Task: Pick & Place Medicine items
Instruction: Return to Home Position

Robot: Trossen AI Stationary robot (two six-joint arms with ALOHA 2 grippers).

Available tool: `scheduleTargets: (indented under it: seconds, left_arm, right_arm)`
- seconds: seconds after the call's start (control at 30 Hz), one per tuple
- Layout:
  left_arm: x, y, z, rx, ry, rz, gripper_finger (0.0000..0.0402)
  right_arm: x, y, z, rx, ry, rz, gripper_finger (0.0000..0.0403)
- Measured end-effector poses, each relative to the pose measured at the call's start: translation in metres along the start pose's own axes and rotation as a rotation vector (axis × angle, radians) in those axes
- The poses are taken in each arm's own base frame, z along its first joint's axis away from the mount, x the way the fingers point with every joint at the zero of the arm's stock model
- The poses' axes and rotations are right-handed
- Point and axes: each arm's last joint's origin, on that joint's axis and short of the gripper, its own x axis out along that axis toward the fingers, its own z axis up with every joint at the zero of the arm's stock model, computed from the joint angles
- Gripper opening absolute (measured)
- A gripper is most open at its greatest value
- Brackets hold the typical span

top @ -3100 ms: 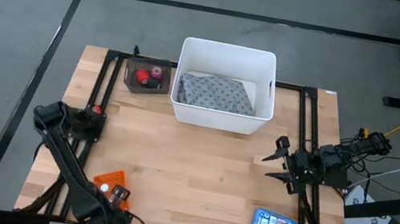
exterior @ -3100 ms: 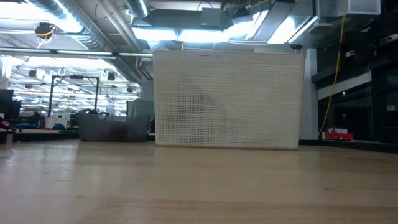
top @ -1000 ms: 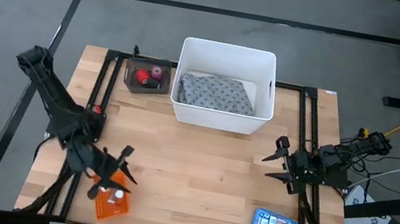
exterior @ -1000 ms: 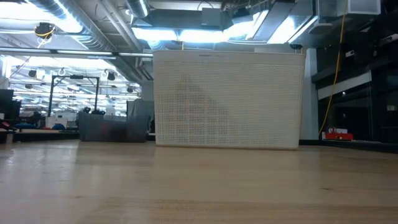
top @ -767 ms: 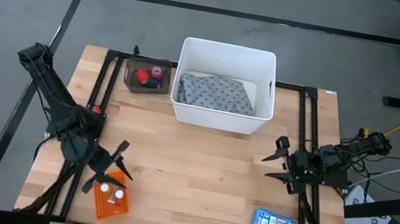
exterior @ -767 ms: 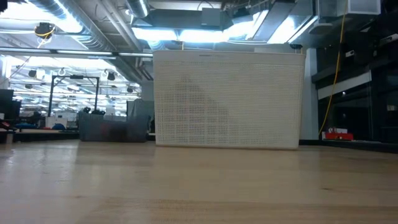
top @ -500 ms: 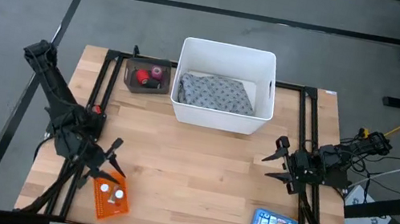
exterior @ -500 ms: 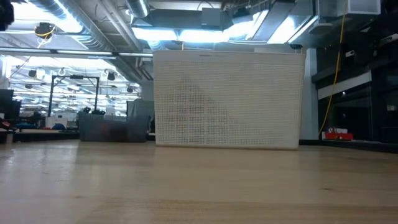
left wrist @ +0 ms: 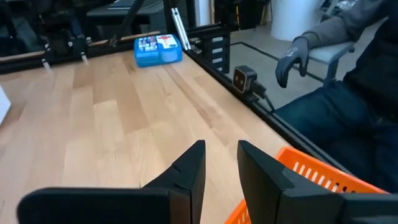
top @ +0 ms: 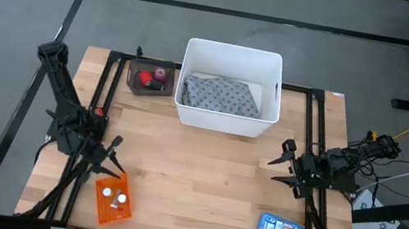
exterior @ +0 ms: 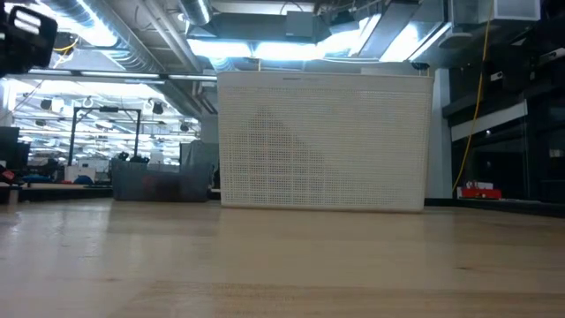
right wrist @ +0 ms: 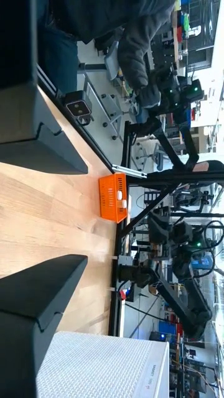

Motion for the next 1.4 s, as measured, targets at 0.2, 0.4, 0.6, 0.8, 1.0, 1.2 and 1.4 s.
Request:
scheduleTargets:
  seconds: [0.2, 0.4, 0.6, 0.8, 1.0, 1.2, 1.4]
  left_arm:
    - [-0.006, 0.007, -0.017, -0.007, -0.013, 0.001, 0.0088]
    - [-0.013, 0.014, -0.038, -0.038, -0.040, 0.004, 0.0088]
    - [-0.020, 0.015, -0.034, -0.048, -0.171, -0.088, 0.0088]
    - [-0.021, 0.013, -0.035, -0.026, -0.175, -0.203, 0.0088]
    - [-0.020, 0.012, -0.037, -0.107, -0.140, -0.218, 0.0088]
    - [-0.017, 0.011, -0.040, 0.047, -0.114, -0.201, 0.0088]
    - [-0.015, 0.008, -0.043, -0.181, -0.047, -0.293, 0.0088]
  right_arm:
    - [0.000, 0.000, 0.000, 0.000, 0.000, 0.000, 0.0224]
    - [0.000, 0.000, 0.000, 0.000, 0.000, 0.000, 0.0224]
    - [0.000, 0.000, 0.000, 0.000, 0.000, 0.000, 0.0224]
    - [0.000, 0.000, 0.000, 0.000, 0.000, 0.000, 0.0224]
    - [0.000, 0.000, 0.000, 0.000, 0.000, 0.000, 0.0224]
    - [0.000, 0.000, 0.000, 0.000, 0.000, 0.001, 0.0224]
    - [0.000, 0.000, 0.000, 0.000, 0.000, 0.001, 0.0224]
